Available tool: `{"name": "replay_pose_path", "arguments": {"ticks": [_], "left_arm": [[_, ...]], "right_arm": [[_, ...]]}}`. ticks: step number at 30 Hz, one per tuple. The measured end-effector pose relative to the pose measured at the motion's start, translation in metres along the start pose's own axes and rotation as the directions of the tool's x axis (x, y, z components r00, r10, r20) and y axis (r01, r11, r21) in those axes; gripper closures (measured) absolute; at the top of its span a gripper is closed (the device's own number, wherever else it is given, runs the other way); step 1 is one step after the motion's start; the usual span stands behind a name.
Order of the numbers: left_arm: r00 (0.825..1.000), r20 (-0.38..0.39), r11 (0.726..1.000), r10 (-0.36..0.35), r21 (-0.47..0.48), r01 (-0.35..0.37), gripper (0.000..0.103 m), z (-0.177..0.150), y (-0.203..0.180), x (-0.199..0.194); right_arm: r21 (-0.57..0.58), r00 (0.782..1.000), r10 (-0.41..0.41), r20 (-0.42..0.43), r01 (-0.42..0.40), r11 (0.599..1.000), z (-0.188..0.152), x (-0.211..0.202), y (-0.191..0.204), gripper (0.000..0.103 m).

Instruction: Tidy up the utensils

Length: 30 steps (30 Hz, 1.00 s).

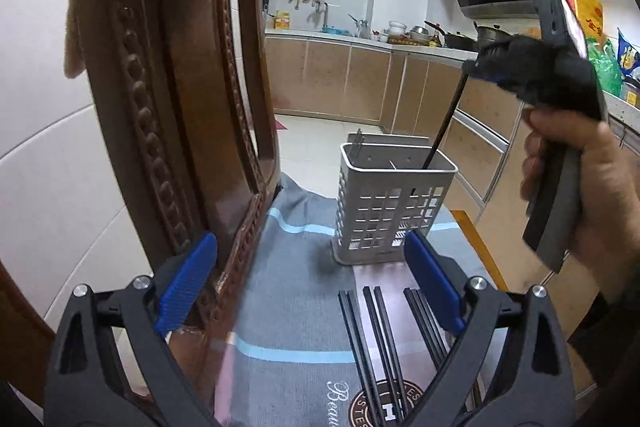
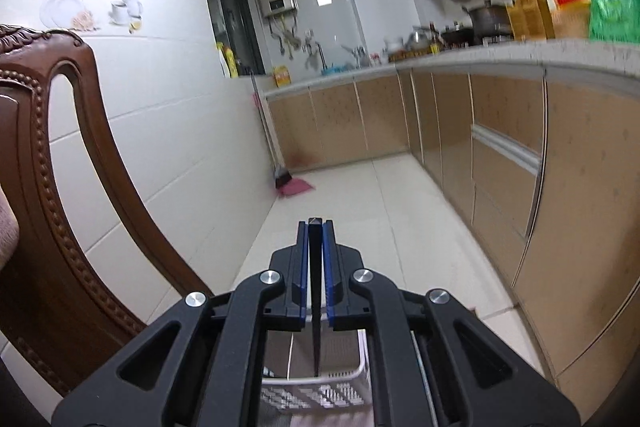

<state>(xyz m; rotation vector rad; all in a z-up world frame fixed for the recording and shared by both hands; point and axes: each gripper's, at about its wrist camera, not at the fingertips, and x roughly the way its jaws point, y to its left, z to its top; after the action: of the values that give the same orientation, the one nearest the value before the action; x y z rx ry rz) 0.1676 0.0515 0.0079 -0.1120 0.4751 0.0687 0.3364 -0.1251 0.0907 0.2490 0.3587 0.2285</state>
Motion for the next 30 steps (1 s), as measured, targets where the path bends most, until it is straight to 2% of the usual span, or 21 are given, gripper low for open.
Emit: {"name": "replay_pose_path", "arguments": {"ticks": [6, 9, 11, 13, 14, 16, 19, 22, 25, 28, 30], "left_arm": [[1.000, -0.013, 1.000, -0.017, -0.003, 0.017, 0.009, 0.001, -0.004, 0.003], [0.999, -0.023, 1.000, -0.026, 0.010, 0.026, 0.009, -0.001, -0.009, 0.002], [0.999, -0.033, 0.999, -0.035, 0.017, 0.036, 0.009, -0.003, -0.012, 0.003], [0.997, -0.056, 0.998, -0.048, 0.024, 0.049, 0.009, -0.006, -0.015, 0.003], [0.996, -0.066, 0.998, -0.052, 0.032, 0.054, 0.009, -0.008, -0.017, 0.003], [0.995, -0.079, 0.997, -0.056, 0.048, 0.060, 0.009, -0.012, -0.020, 0.001], [0.994, -0.094, 0.995, -0.056, 0.076, 0.063, 0.009, -0.020, -0.026, -0.006], [0.990, -0.121, 0.995, -0.068, 0.067, 0.077, 0.009, -0.028, -0.026, -0.015], [0.987, -0.154, 0.995, -0.054, 0.080, 0.067, 0.009, -0.035, -0.026, -0.023], [0.980, -0.196, 0.994, -0.031, 0.094, 0.050, 0.009, -0.045, -0.024, -0.029], [0.976, -0.215, 0.994, -0.040, 0.087, 0.060, 0.009, -0.050, -0.022, -0.035]], "right_arm": [[-0.014, 0.998, 0.042, -0.049, -0.042, 0.999, -0.008, -0.005, -0.012, 0.095], [-0.014, 0.995, 0.080, -0.051, -0.081, 0.997, -0.011, -0.031, -0.022, 0.094], [-0.009, 0.992, 0.118, -0.039, -0.119, 0.993, -0.017, -0.059, -0.030, 0.082], [-0.003, 0.991, 0.136, -0.019, -0.136, 0.991, -0.027, -0.088, -0.040, 0.043], [0.003, 0.990, 0.142, -0.002, -0.142, 0.990, -0.036, -0.104, -0.046, 0.039], [0.009, 0.990, 0.141, -0.002, -0.141, 0.990, -0.057, -0.135, -0.056, 0.039], [0.028, 0.990, 0.119, -0.077, -0.117, 0.993, -0.092, -0.157, -0.065, 0.039], [0.025, 0.972, 0.097, -0.212, -0.094, 0.995, -0.133, -0.166, -0.065, 0.033], [-0.085, 0.949, 0.012, -0.315, -0.041, 0.996, -0.174, -0.166, -0.058, 0.033], [-0.111, 0.923, 0.009, -0.384, -0.055, 0.992, -0.188, -0.161, -0.054, 0.033], [-0.105, 0.928, 0.006, -0.373, -0.049, 0.993, -0.189, -0.167, -0.056, 0.033]]}}
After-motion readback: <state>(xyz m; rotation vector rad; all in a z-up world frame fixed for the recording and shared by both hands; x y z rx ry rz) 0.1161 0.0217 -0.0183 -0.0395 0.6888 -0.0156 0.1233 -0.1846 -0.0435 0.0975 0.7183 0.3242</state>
